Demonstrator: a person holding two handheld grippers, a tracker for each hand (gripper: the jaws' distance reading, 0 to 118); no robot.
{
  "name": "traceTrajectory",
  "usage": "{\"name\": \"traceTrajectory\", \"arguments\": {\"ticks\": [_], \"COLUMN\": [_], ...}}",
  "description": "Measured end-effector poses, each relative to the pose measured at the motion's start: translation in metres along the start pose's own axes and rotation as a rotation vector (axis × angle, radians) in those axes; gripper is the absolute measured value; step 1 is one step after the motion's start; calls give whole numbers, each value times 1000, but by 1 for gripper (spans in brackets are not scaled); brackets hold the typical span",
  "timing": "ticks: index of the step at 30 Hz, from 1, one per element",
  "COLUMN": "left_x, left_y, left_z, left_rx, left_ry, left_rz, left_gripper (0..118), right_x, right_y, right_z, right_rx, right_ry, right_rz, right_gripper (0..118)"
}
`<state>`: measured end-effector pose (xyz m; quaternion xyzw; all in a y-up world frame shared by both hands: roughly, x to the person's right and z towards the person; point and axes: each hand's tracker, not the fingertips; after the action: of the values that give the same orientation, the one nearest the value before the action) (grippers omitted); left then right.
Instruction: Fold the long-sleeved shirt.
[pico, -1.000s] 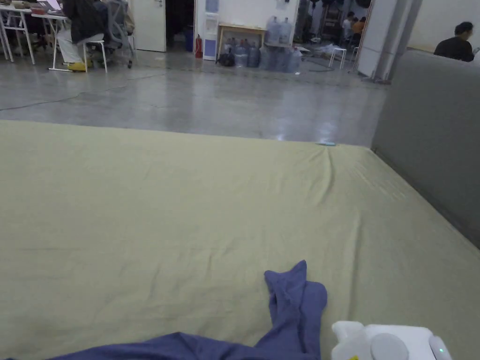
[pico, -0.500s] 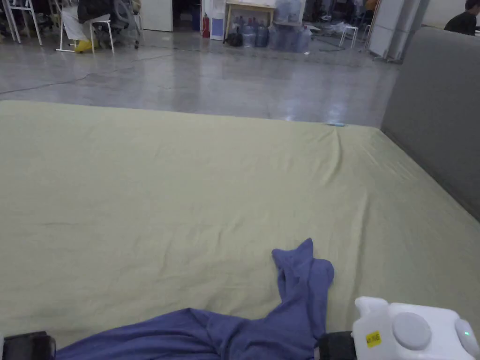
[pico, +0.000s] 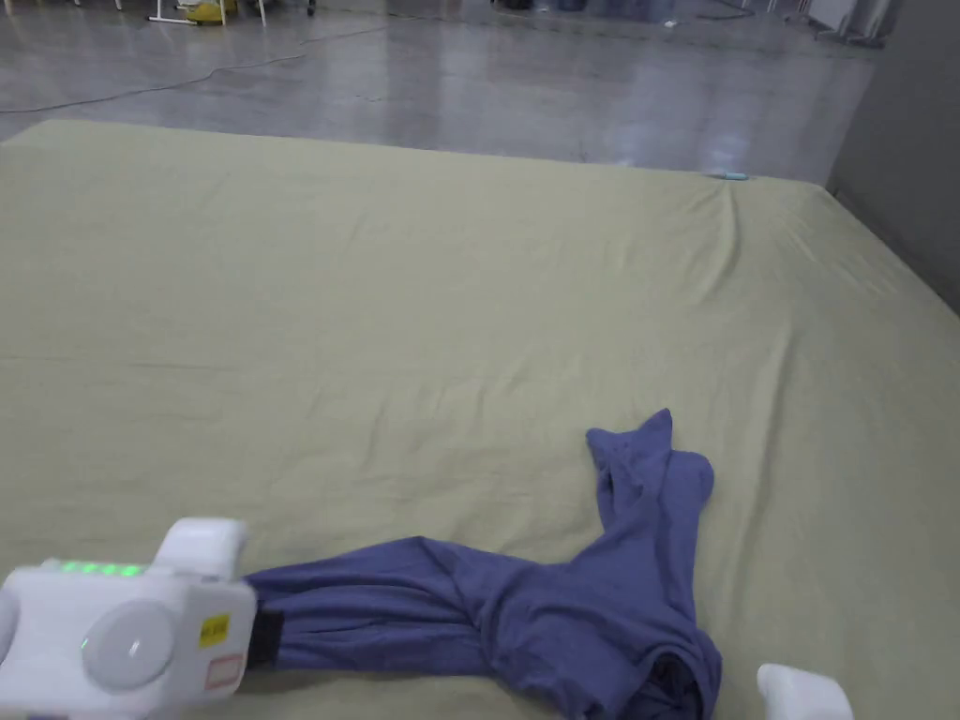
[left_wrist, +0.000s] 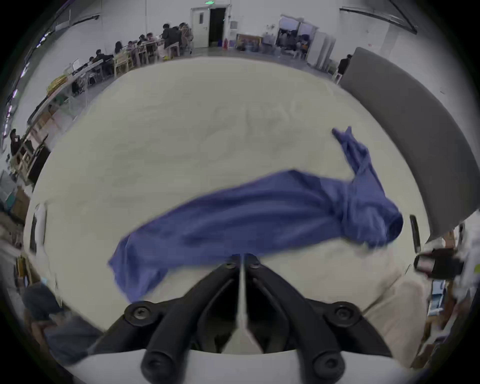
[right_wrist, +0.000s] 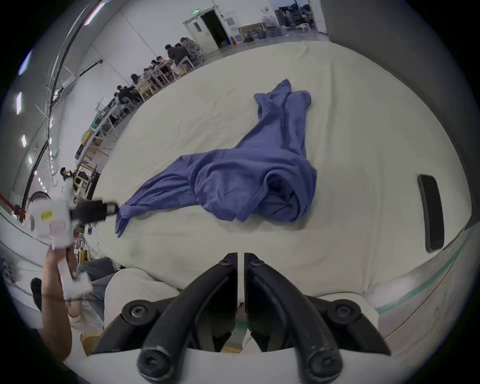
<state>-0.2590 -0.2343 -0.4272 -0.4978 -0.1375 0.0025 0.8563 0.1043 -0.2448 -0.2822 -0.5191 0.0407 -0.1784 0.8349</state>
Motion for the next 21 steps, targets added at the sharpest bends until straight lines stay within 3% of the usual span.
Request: {"name": "traceTrajectory", "arguments": {"ticks": [1, 2, 5, 10, 13, 14, 15, 16, 17, 19, 21], "left_x": [4, 8, 11, 0, 4, 8, 9, 14, 20, 35, 39], "left_y": [17, 34, 65, 70, 59, 62, 64, 65, 66, 66, 66], "left_z": [-11, -27, -78, -151, -140, -132, -129, -122, -115, -99, -83], "left_rx": [-1, -14, -57, -221, -223, -218, -198, -175, -160, -139, -114], "left_ry": [-2, 7, -12, 106, 98, 106, 123, 115, 97, 148, 78], "left_rz": [-40, -64, -52, -29, -11, -18, -39, -46, -44, -114, -103], "left_gripper": [103, 112, 111, 106, 100, 94, 62, 16, 0, 0, 0], "right_x": [0, 0, -2, -4, -4, -4, -3, -3, -3, -1, 7], "right_y": [2, 3, 5, 4, 5, 6, 7, 9, 12, 18, 30], "right_z": [0, -1, -2, 1, 1, 1, 0, -1, -3, -7, -12], "right_rx": [-2, -6, -5, 8, 0, 0, 2, 3, 1, 0, 11], "right_ry": [2, 6, 24, 29, 13, 6, 1, -3, -8, -23, -35], "right_rz": [1, -4, -30, -27, -21, -19, -18, -19, -21, -25, -39], "right_gripper": [3, 3, 3, 3, 3, 3, 3, 3, 3, 3, 3]}}
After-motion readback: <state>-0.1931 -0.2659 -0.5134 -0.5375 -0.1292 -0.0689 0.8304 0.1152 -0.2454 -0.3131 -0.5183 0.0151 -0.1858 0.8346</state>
